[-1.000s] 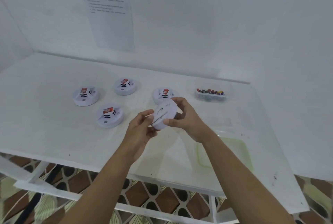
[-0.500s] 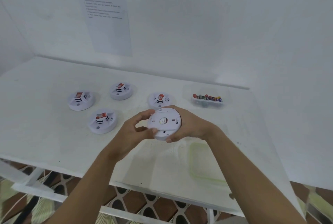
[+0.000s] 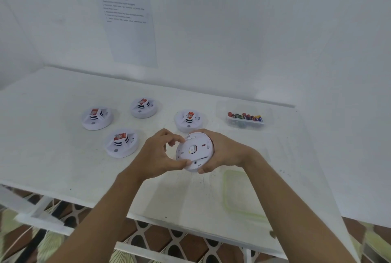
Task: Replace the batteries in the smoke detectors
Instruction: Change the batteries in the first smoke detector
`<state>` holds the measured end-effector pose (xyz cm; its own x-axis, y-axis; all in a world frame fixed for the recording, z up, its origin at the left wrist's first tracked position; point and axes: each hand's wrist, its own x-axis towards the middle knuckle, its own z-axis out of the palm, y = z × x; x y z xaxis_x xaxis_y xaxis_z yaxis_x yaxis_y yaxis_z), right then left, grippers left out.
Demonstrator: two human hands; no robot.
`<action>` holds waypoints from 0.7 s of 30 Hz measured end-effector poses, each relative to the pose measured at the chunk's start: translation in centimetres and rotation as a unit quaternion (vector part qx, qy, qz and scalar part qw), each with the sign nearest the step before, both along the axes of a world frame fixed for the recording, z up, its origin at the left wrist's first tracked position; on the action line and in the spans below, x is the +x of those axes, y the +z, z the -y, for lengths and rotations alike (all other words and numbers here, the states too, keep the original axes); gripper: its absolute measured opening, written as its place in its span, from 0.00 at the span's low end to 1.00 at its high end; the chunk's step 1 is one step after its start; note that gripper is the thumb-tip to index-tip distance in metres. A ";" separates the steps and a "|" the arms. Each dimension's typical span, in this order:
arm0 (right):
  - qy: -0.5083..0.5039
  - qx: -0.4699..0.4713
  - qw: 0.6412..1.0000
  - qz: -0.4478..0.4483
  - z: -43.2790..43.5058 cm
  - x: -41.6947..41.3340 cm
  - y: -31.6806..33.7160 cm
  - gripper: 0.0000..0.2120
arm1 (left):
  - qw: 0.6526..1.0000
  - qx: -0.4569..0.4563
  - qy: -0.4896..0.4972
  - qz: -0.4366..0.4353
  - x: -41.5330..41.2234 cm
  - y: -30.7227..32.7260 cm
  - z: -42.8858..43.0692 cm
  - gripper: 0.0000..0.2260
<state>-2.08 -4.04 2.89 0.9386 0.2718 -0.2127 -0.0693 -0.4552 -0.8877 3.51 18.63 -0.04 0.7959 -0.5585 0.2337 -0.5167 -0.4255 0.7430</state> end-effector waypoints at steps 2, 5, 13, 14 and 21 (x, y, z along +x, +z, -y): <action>-0.002 -0.006 1.000 0.004 -0.2 0.0 0.0 0.41 | 1.000 -0.010 0.013 0.007 -0.1 -0.2 0.0 0.27; -0.003 -0.022 1.000 0.012 -0.7 0.1 0.1 0.42 | 0.999 -0.022 0.034 0.022 -0.2 -0.6 -0.2 0.25; -0.056 -0.004 0.998 0.030 -0.5 -0.3 -0.7 0.43 | 0.994 0.016 0.101 0.036 0.6 -1.9 -4.1 0.26; -0.069 0.000 0.997 0.035 -0.5 -0.4 -0.8 0.43 | 0.993 0.039 0.111 0.027 0.7 -2.4 -4.6 0.25; -0.106 0.031 0.993 0.042 -1.6 -0.8 -1.2 0.42 | 0.979 0.161 0.121 -0.022 1.1 -4.8 -6.8 0.28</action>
